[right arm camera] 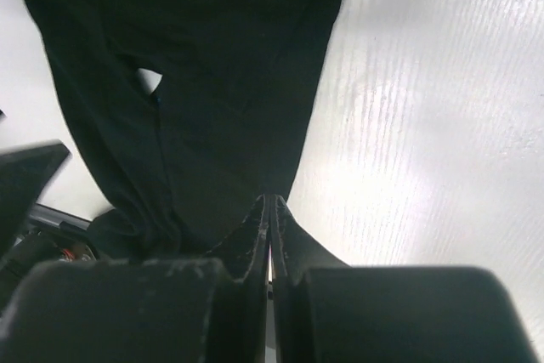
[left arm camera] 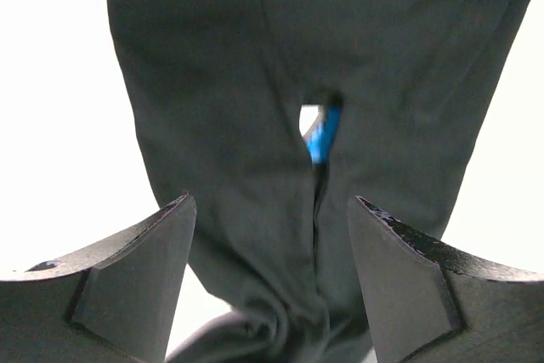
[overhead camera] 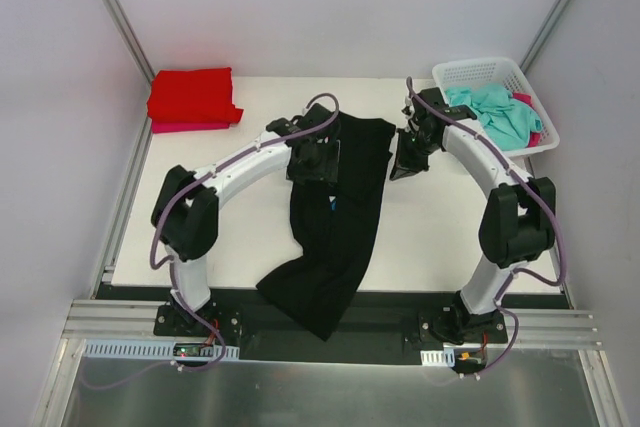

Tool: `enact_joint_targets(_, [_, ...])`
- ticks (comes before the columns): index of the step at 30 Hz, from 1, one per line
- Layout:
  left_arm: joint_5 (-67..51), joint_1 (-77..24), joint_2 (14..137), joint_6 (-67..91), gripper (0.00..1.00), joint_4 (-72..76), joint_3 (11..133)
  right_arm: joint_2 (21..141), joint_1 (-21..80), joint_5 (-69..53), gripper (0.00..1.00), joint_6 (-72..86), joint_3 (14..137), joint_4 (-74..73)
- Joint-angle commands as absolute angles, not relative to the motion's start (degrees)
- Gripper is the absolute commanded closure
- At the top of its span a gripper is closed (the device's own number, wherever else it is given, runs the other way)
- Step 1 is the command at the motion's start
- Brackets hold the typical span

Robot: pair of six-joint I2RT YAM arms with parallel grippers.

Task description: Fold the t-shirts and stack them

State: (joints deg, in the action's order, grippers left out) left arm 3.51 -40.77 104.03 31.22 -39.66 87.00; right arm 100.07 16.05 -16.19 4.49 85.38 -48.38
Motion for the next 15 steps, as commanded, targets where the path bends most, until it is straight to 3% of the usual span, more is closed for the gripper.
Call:
enact_joint_targets(1, [0.19, -37.54, 111.86, 24.35, 0.29, -37.36, 95.79, 103.26, 17.31, -15.2, 0.99, 5.71, 85.6, -43.16])
enact_joint_targets(6, [-4.91, -33.67, 119.26, 23.73, 0.29, -35.95, 103.88, 111.87, 17.58, -16.08, 0.96, 4.4, 93.4, -44.03])
enact_joint_targets(8, [-6.58, -32.87, 122.6, 23.82, 0.29, -35.95, 106.78, 115.13, 17.58, -16.26, 0.84, 3.87, 95.26, -44.29])
enact_joint_targets(9, [-6.94, -32.18, 123.48, 23.99, 0.29, -36.03, 107.66, 116.01, 17.58, -16.26, 0.53, 3.26, 96.67, -44.73])
enact_joint_targets(10, [-7.38, -31.91, 124.97, 24.08, 0.29, -35.95, 108.88, 116.97, 17.58, -16.09, 0.43, 2.9, 98.94, -45.35])
enact_joint_targets(15, [-6.86, -30.33, 128.84, 24.78, 0.26, -37.09, 112.05, 121.29, 17.66, -15.56, 0.36, 2.02, 104.49, -48.51])
